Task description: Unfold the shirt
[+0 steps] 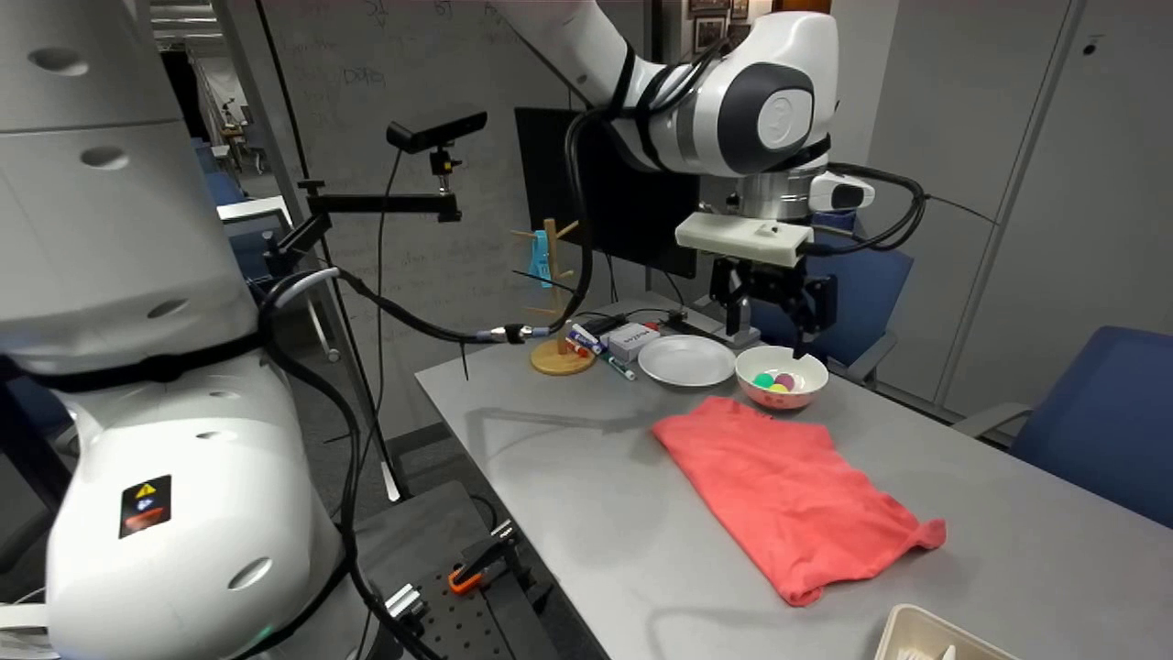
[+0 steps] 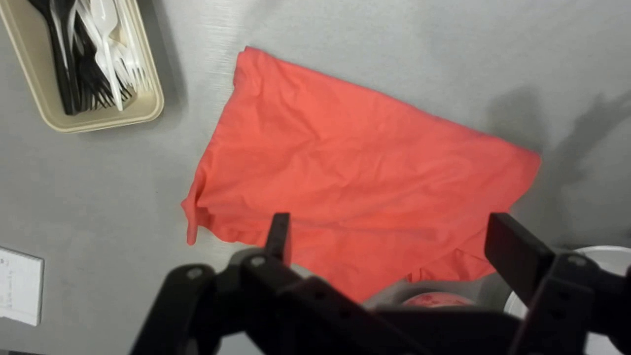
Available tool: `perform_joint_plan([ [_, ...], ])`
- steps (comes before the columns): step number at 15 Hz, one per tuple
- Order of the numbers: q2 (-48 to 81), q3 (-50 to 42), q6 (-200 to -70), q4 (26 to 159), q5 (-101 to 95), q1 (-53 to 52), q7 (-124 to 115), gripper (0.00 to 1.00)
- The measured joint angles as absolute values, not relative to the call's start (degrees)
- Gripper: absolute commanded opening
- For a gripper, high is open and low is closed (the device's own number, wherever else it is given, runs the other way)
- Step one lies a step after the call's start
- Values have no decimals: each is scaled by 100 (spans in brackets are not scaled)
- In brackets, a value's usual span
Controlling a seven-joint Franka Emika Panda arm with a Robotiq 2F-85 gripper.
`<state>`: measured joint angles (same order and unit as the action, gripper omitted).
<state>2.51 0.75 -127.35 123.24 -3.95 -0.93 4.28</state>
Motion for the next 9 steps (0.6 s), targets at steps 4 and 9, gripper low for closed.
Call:
perform_joint_plan([
  [4, 395, 135, -12964, 12327, -410, -120, 427, 100],
  [9, 1160, 256, -13791, 12115, -365, -190, 423, 100],
])
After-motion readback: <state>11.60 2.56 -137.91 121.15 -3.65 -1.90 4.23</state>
